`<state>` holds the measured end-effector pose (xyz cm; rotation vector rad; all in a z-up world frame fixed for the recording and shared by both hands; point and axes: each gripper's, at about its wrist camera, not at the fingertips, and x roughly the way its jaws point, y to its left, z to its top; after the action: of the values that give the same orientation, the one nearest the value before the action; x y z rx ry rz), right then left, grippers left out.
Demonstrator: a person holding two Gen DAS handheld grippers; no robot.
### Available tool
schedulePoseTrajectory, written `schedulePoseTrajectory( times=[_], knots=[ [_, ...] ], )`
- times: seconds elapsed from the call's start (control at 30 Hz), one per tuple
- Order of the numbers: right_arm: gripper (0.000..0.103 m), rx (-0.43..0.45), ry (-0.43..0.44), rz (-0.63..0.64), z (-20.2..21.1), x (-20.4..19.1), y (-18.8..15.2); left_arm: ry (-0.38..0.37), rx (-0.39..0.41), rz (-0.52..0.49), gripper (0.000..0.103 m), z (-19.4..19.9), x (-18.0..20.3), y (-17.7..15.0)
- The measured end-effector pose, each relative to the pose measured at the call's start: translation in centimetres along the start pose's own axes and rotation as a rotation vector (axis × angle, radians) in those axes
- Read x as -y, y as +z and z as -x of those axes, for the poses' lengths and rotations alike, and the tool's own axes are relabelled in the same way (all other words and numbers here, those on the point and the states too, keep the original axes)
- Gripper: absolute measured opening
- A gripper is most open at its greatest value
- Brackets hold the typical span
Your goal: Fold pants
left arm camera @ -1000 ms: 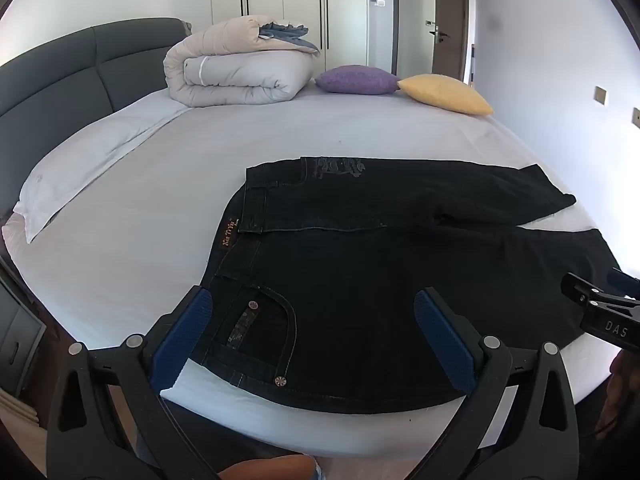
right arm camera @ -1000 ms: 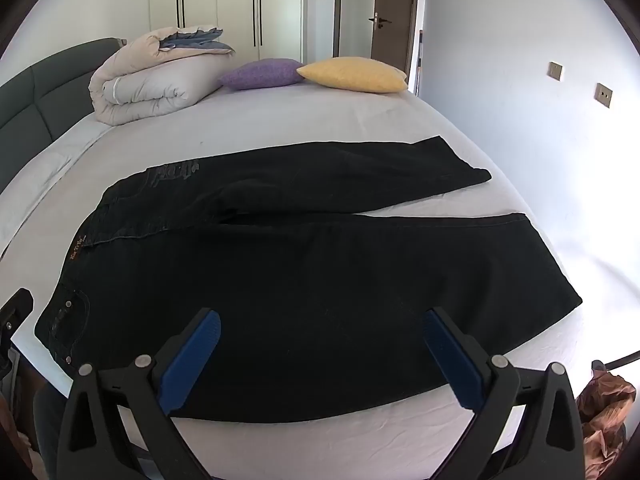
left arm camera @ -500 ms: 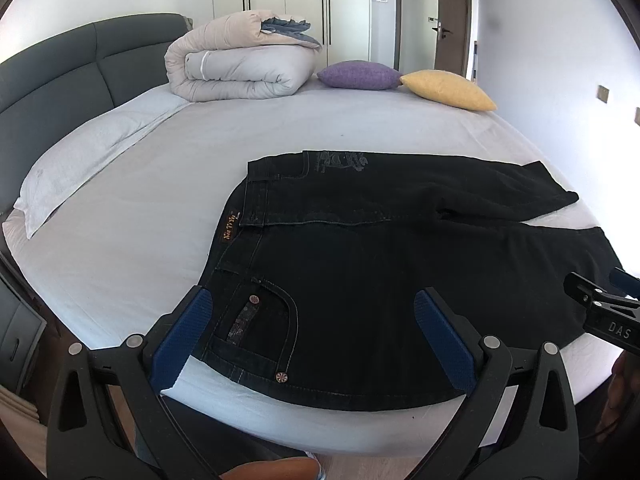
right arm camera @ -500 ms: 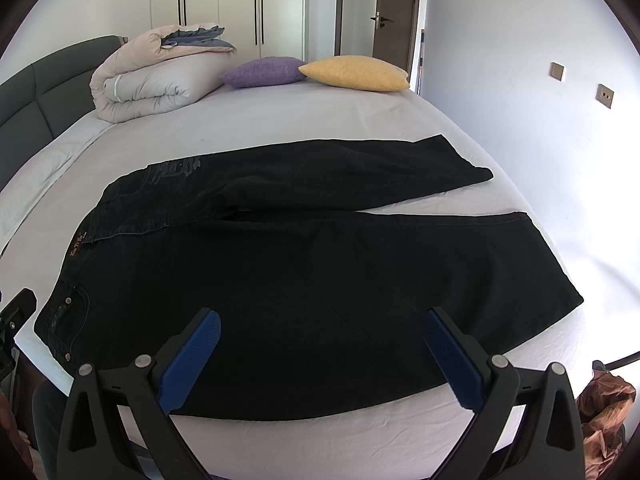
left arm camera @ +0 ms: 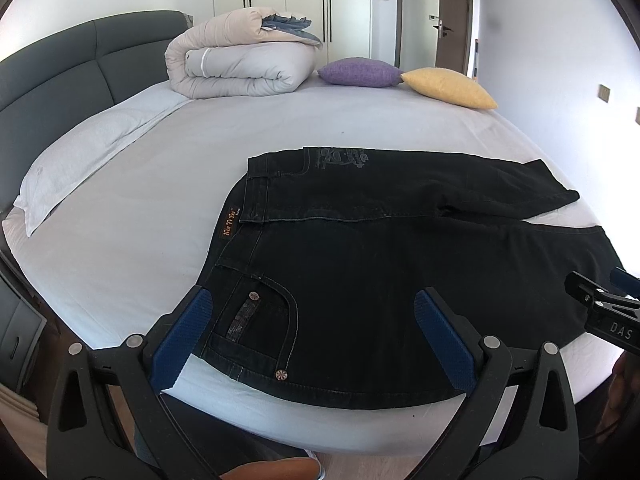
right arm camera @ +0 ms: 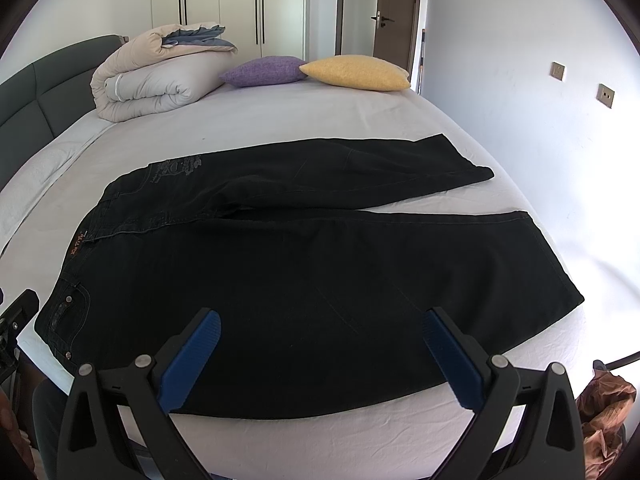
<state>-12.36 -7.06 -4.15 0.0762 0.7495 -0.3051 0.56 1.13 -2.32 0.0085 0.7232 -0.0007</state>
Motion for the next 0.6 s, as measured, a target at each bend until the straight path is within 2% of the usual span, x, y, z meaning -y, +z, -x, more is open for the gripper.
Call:
schedulePoseTrajectory(
  times=[0.6],
  knots=[
    [0.103,-0.002,0.002,0.000,-0.04,0.10,0.06,0.001,-0.002,-0.003,0.103,-0.20,0.16,-0.06]
  ],
)
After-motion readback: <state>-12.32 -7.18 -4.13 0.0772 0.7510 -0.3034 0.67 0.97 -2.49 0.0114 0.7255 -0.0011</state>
